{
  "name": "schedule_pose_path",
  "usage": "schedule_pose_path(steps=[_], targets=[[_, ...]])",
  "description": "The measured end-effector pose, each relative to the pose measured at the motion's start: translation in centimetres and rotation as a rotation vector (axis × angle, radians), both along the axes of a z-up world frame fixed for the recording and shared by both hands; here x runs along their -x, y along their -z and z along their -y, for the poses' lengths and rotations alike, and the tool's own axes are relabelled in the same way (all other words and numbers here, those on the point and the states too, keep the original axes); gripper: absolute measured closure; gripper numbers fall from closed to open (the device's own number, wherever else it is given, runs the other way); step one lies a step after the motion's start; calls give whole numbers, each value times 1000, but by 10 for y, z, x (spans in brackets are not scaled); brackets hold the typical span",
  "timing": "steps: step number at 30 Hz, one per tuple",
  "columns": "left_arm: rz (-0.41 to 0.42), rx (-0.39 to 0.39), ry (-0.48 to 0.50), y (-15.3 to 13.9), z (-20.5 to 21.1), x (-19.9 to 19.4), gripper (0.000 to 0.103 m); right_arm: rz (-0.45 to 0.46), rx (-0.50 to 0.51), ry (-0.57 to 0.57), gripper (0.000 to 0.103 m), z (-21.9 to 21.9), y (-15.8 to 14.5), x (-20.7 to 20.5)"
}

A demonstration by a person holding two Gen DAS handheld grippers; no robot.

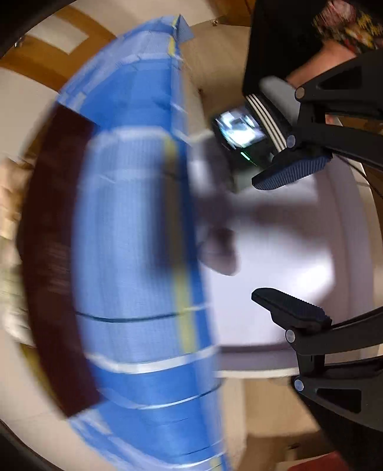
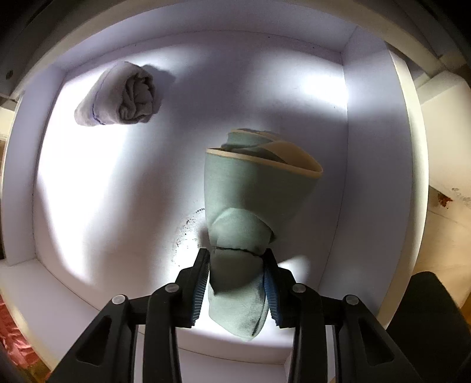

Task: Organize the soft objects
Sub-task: 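Move the left tool back down over the lavender knit sock, then grasp the lavender knit sock with the left gripper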

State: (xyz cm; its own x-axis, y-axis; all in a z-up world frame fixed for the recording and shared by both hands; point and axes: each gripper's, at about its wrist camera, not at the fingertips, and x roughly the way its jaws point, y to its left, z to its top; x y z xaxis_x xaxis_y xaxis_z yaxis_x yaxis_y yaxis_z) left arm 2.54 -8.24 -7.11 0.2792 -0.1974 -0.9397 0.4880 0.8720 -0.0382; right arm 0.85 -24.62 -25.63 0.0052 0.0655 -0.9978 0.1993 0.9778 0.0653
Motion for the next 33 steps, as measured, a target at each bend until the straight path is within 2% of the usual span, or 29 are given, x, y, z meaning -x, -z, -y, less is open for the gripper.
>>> schedule_pose_path(steps=[3,8,10,12,19,27,29,32,33], targets=[[-48,-41,-24,35,-8,-1,33,6,-24,31,64,5,-1,1],[-112,-38,-76,80,-13,-14,32,18,-62,84,63,13,-2,4],[-114,-48,-70,94,-6,-19,24,22,-64,89,63,14,-3,5],[-107,-51,-64,104,-1,-27,21,25,-67,90,61,15,-3,6],[-96,-84,-66,133,19,-61,21,27,-58,96,61,13,-4,10],[-76,-82,-18,148,43,-79,21,23,-51,89,61,18,-7,7],[-73,-98,-6,152,45,-83,21,18,-44,87,68,14,-6,6],[-86,-139,7,163,42,-88,22,1,-62,105,70,18,-6,11],[-104,-127,11,166,40,-89,23,-2,-68,111,71,19,-6,12]])
